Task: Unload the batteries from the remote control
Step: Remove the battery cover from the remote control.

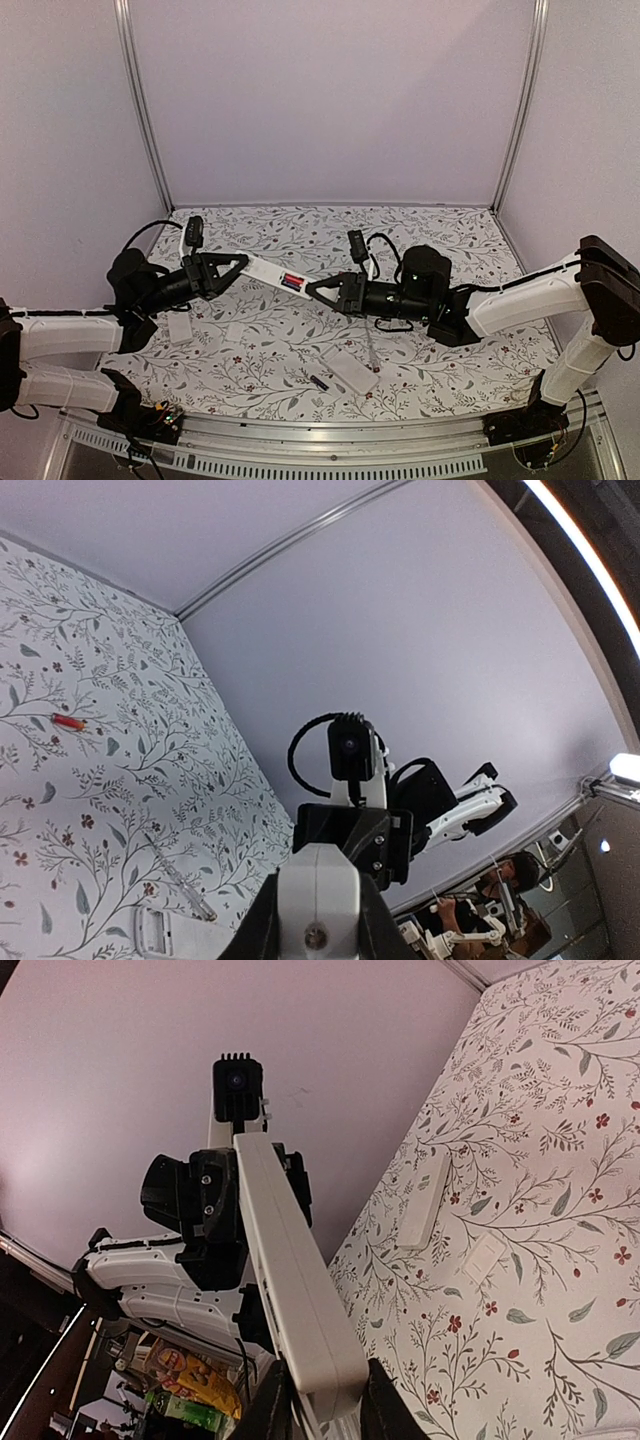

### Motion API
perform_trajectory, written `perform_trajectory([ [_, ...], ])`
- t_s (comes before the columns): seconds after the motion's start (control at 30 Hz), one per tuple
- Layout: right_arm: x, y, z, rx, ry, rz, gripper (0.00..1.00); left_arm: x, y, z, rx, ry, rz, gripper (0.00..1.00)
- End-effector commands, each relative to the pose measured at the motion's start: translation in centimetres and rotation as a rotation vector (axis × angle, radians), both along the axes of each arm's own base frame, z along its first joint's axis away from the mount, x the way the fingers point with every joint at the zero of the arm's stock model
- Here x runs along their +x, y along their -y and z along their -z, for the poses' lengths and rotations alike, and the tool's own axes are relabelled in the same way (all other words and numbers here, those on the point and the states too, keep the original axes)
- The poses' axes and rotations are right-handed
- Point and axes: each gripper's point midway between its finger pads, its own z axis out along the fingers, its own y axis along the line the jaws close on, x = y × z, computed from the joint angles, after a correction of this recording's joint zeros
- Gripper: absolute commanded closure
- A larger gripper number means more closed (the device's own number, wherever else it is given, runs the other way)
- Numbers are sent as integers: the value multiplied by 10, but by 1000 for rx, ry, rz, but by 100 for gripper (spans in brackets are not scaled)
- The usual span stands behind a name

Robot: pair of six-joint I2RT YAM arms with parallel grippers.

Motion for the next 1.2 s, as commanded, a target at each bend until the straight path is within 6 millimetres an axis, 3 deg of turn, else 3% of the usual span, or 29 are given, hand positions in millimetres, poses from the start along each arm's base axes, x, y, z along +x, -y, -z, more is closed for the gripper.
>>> perform_trajectory([
  [0.0, 7, 8, 7, -16, -5, 31, 78, 14, -12, 18, 53, -34, -98, 100],
  [0.27, 8, 8, 7, -12, -9, 28, 71, 16, -13, 21, 66, -41, -108, 100],
  [0.67, 8, 10, 15, -22, -19, 31, 100, 17, -15, 22, 64, -53, -116, 100],
  [0.93, 16, 22, 25, -58, -18, 73, 100, 25, -26, 32, 118, -78, -153, 100],
  [1.17, 27, 43, 37, -189, 28, 159, 89, 27, -34, 50, 224, -89, -141, 100],
])
